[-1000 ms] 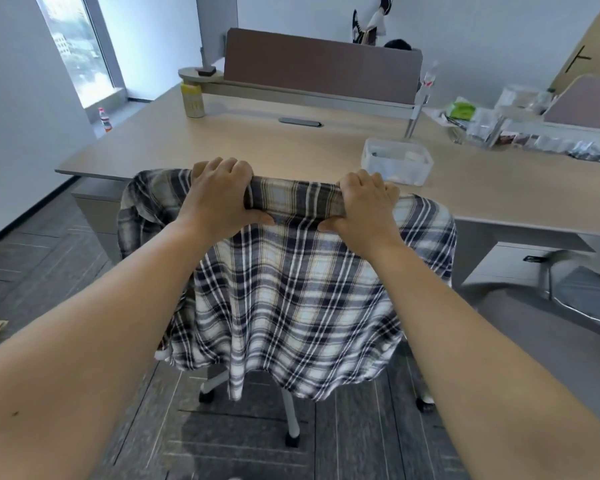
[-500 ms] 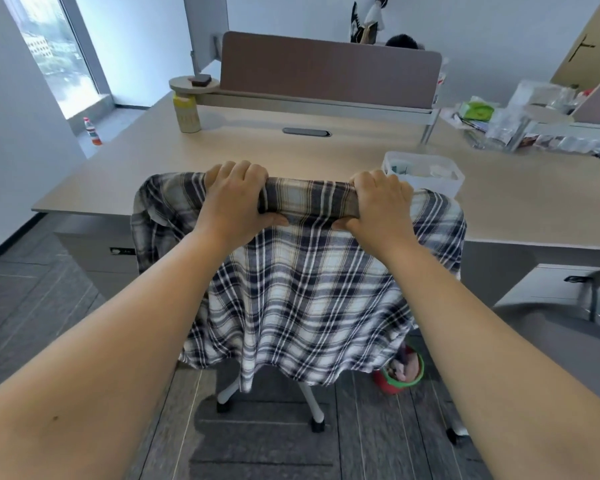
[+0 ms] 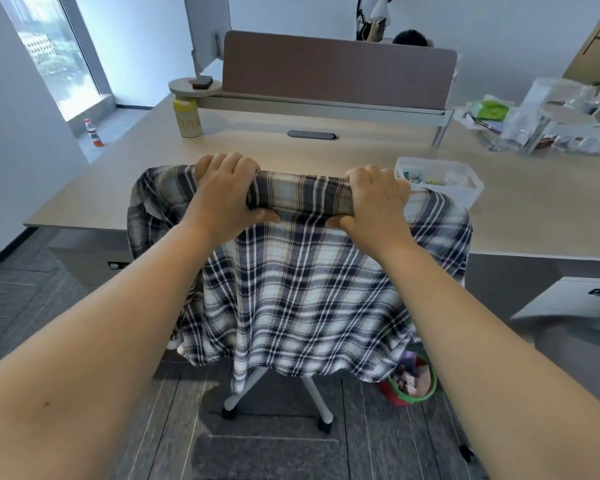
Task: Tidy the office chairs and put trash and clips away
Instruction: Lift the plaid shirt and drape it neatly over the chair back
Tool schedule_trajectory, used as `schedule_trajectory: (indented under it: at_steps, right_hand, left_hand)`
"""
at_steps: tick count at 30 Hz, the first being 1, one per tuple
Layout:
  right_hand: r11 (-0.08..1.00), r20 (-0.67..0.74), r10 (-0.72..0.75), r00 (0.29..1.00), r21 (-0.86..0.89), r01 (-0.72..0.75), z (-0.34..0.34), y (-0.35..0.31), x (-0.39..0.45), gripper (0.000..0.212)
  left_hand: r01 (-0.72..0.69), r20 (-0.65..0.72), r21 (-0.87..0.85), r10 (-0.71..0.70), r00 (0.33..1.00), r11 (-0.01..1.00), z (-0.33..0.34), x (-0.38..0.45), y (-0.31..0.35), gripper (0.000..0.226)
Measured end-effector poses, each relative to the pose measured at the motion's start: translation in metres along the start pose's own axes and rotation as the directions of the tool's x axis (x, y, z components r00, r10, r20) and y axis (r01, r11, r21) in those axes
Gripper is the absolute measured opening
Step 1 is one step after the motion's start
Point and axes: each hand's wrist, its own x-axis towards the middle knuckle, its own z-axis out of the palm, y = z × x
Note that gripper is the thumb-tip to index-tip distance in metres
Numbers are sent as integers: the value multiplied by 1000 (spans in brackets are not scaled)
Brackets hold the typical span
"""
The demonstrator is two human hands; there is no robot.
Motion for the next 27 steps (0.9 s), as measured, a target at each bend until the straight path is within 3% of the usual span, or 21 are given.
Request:
schedule_trajectory:
  at_steps: [11,17,20,24,27]
  right_hand:
    - [1000,23,-7,1000,-5,7,-13,20,-34,65]
    - [992,49,110,993,59,-113,-46,76,-103,36]
    - [975,68,209,975,58,-213,-67,125,-162,18]
    - [916,80,394,916,52,-398,-103,202,-261,27]
    - [834,63,549,834,22,-551,-133,262,-346,25]
  left_hand:
    - [74,70,149,-85,994,986,0,-23,44,70]
    - [-24,142,59,15,990,998,-4,-47,127,50]
    - [-143,316,-4,137,939,990,11,-67,195,42]
    - [-270,463,-88,279,841,959,42,-108,301,39]
    - [-355,521,-182,396,756,917,67,-144,386,37]
